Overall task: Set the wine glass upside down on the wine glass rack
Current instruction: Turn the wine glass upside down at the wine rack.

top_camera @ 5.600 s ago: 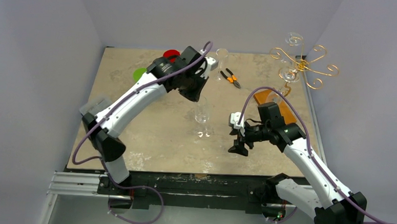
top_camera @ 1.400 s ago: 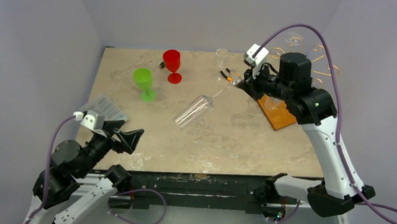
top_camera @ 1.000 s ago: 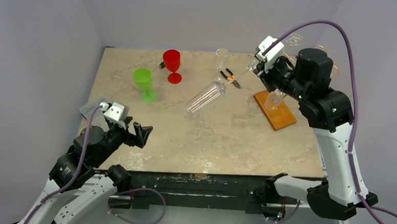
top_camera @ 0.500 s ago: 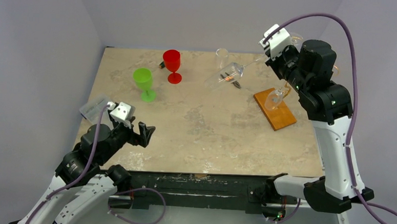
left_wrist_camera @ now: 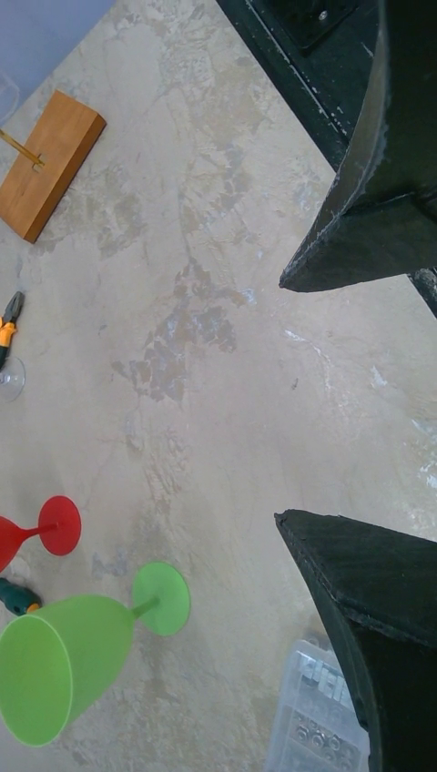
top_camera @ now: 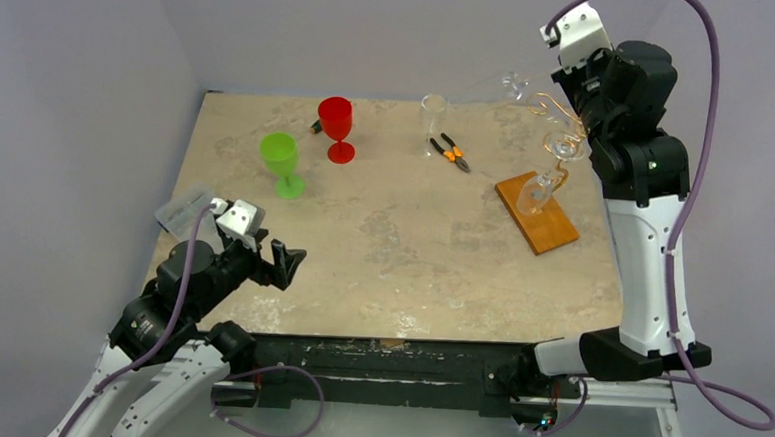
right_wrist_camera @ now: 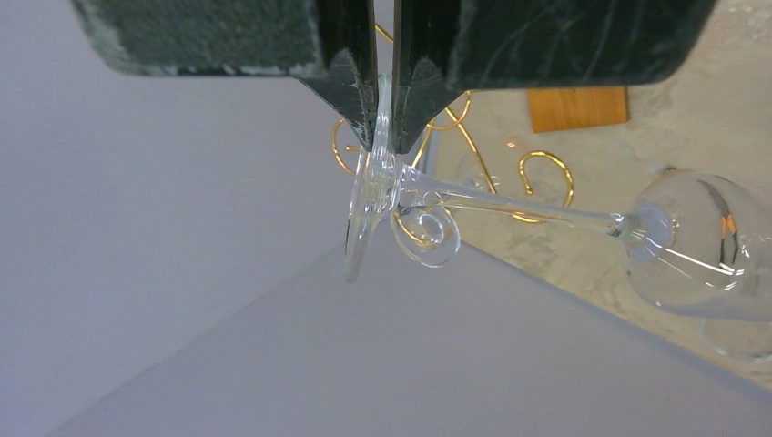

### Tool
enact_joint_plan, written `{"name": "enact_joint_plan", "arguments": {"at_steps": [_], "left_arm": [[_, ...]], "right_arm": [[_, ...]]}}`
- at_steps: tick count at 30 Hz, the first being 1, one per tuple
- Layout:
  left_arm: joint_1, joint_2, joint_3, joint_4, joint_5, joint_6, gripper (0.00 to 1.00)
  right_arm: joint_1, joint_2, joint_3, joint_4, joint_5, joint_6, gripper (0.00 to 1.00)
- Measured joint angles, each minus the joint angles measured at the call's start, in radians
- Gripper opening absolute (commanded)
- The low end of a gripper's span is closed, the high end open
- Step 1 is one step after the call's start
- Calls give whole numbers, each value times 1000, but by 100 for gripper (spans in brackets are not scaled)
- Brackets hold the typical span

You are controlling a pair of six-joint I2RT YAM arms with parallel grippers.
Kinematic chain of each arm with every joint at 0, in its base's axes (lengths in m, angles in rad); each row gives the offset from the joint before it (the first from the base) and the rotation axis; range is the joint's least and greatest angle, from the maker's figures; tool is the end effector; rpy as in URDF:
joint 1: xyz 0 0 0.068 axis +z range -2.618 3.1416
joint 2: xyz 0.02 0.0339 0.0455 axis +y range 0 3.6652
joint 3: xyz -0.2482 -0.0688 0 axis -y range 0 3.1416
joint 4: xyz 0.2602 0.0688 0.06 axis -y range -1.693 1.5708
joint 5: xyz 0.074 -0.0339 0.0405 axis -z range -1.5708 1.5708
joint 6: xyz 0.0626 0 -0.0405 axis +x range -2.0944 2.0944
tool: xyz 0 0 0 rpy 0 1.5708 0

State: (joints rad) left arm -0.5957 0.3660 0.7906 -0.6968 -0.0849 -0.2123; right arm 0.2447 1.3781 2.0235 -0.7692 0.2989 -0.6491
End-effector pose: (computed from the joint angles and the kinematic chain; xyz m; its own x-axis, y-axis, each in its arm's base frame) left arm 0.1122 -0.0697 0.3275 -0.3211 -0.0360 -0.9464 0.4335 0.8828 -0.1807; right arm 0.2733 0.0492 0.5450 -0.1269 -0.6271 -0.7686 -0.0310 0.7769 -0.6288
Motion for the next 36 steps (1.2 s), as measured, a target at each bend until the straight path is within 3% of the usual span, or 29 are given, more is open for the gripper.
{"name": "enact_joint_plan", "arguments": {"at_steps": [18,36], "left_arm": [[12,0,-2,0,39,0,86],[12,0,-3,0,56,5,86]], "right_arm": [[-122,171,119,169,130,8,0],[-272,188,163,379,223,-90,0]]}}
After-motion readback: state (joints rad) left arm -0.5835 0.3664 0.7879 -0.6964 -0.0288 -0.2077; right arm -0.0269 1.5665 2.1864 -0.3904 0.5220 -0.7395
